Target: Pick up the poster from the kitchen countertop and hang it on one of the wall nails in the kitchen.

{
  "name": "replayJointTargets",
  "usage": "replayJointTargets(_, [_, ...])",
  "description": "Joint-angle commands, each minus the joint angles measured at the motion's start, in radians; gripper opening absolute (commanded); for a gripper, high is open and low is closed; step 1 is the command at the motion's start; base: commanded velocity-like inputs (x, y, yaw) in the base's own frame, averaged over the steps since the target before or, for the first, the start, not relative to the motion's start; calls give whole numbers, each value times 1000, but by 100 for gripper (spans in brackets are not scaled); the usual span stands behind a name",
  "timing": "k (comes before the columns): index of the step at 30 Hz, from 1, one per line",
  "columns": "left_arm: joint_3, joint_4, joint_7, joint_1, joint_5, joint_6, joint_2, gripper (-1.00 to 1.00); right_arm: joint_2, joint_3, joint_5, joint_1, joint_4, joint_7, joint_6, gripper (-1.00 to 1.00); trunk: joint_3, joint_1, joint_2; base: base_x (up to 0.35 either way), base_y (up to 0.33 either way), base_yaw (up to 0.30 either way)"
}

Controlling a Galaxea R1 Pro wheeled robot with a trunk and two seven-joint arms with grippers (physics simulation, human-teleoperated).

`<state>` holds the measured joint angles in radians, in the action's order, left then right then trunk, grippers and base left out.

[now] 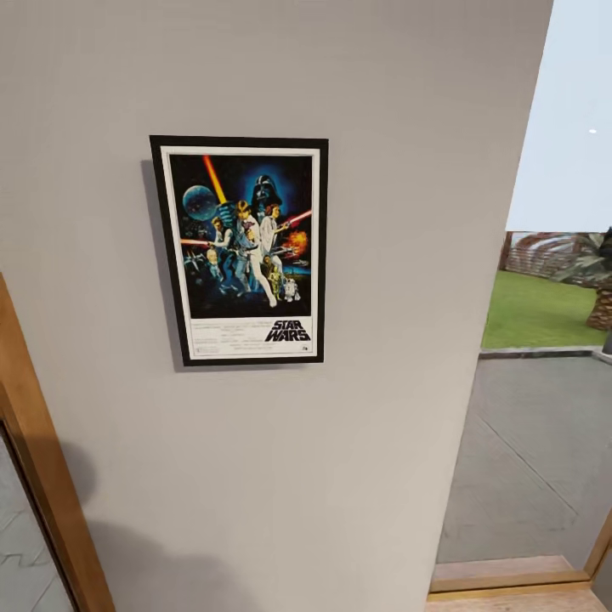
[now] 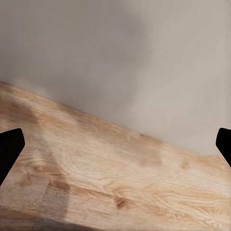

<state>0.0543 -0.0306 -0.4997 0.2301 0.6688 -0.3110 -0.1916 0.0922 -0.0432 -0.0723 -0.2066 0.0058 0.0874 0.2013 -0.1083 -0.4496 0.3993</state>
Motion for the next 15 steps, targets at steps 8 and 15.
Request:
replayJointTargets(8, [6, 2, -3, 1, 6, -3, 0, 100, 0, -4, -8, 0, 5, 3, 4, 100, 0, 0, 1, 0, 0, 0])
replayJointTargets(15, [7, 2, -3, 1, 6, -3, 0, 100, 0, -4, -8, 0, 5, 3, 4, 100, 0, 0, 1, 0, 0, 0])
